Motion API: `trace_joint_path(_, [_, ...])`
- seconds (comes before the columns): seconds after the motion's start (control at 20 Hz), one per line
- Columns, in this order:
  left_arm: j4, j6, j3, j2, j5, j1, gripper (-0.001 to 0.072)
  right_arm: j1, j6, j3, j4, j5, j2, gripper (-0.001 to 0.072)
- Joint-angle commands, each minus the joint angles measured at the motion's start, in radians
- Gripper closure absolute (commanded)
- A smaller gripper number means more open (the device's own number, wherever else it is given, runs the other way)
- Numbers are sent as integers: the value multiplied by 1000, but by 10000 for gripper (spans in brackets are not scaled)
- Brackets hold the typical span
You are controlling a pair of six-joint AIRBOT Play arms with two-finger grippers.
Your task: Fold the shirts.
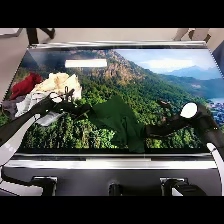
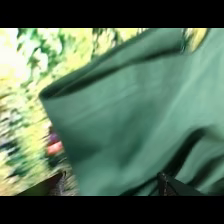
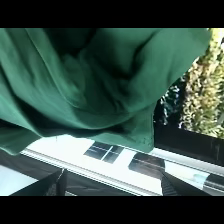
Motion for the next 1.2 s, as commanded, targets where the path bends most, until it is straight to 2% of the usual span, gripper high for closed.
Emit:
trace_joint_path(0.0, [-61,0,-8,-40,93,-26,115,0,-46,-60,16,-20,-1,26])
trace_joint_path(0.1, [-61,0,-8,-47,111,-37,388,0,-77,-99,44,-33,-1,25])
trace_joint_path(0.15, [-61,1,-8,-47,119,-37,589,0,-100,-119,60,-38,-1,25])
trace_joint_path(0.2, [-61,4,-6,-47,120,-36,674,0,-123,-137,77,-54,-1,25])
trace_joint_path(0.4, [-56,20,-4,-26,108,-33,676,2,-155,-235,156,-263,-17,27])
trace_joint_path(0.6, [-45,27,-4,4,106,-33,677,2,-207,-269,272,-349,-97,67])
trace_joint_path(0.65, [-45,27,-4,9,105,-33,677,2,-229,-269,308,-349,-116,161])
trace_joint_path(0.7, [-46,27,-4,14,105,-33,677,2,-251,-269,331,-349,-121,294])
trace_joint_path(0.75, [-45,28,-4,27,106,-33,677,1,-263,-262,330,-333,-113,683])
trace_joint_path(0.85, [-40,85,2,84,114,-23,678,-2,-261,-216,277,-282,-61,672])
trace_joint_path(0.95, [42,106,36,185,117,-2,679,-3,-201,-119,134,-271,44,673])
trace_joint_path(1.05, [169,105,101,332,117,32,679,-3,-97,42,-103,-307,173,673])
trace_joint_path(1.15, [272,60,189,505,118,83,679,-3,43,239,-403,-390,298,672])
